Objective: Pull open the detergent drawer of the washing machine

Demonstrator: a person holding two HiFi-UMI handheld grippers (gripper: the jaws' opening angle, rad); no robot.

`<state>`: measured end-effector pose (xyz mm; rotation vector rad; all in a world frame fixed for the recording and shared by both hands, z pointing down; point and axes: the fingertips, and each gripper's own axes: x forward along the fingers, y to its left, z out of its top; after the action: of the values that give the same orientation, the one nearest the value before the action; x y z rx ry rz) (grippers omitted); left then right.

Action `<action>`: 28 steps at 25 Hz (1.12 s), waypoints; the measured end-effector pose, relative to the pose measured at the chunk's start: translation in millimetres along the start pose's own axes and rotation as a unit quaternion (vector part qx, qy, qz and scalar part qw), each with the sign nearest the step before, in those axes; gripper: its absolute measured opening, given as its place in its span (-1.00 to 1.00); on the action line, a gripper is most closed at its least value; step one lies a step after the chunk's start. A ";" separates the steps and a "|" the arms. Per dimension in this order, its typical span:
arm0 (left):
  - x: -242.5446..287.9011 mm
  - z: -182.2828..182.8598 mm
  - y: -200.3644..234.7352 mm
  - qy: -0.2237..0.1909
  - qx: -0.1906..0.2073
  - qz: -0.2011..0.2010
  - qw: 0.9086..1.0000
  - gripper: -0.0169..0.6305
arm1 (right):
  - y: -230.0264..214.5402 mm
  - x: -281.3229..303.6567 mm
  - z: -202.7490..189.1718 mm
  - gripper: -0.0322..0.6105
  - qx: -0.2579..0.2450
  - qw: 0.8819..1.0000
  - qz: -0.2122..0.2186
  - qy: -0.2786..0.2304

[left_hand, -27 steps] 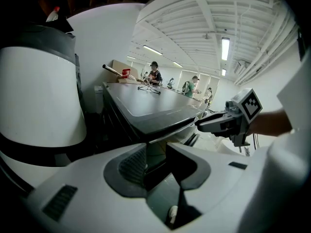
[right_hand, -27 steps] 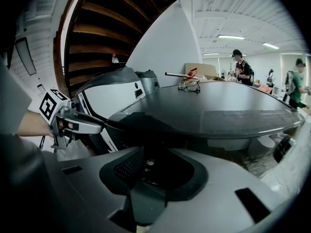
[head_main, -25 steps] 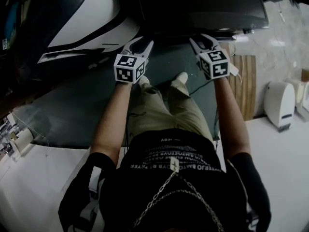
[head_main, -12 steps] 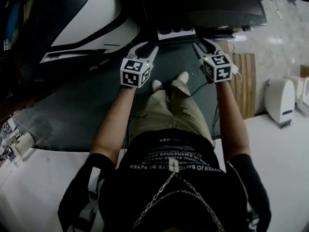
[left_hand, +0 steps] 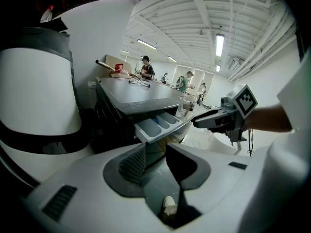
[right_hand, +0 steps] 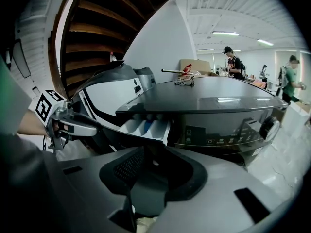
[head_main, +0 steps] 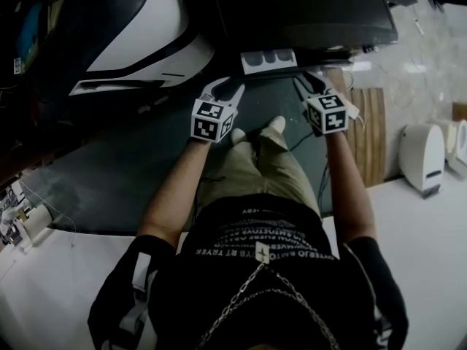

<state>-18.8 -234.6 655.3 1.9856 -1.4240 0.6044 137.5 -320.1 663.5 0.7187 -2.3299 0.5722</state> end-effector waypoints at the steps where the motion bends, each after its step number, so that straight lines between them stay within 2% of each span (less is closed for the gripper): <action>1: -0.6 -1.2 -1.1 0.001 0.000 0.000 1.000 -0.58 | 0.3 -1.3 -1.4 -0.56 -0.001 1.000 0.001 0.002; 28: -16.1 -25.2 -27.6 0.026 0.003 -0.005 1.000 -0.58 | 12.2 -27.0 -29.3 -0.56 -0.003 0.999 0.019 0.028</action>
<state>2.0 -199.6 656.3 1.9671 -1.3822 0.6523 160.4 -285.3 663.6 0.6482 -2.2961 0.5961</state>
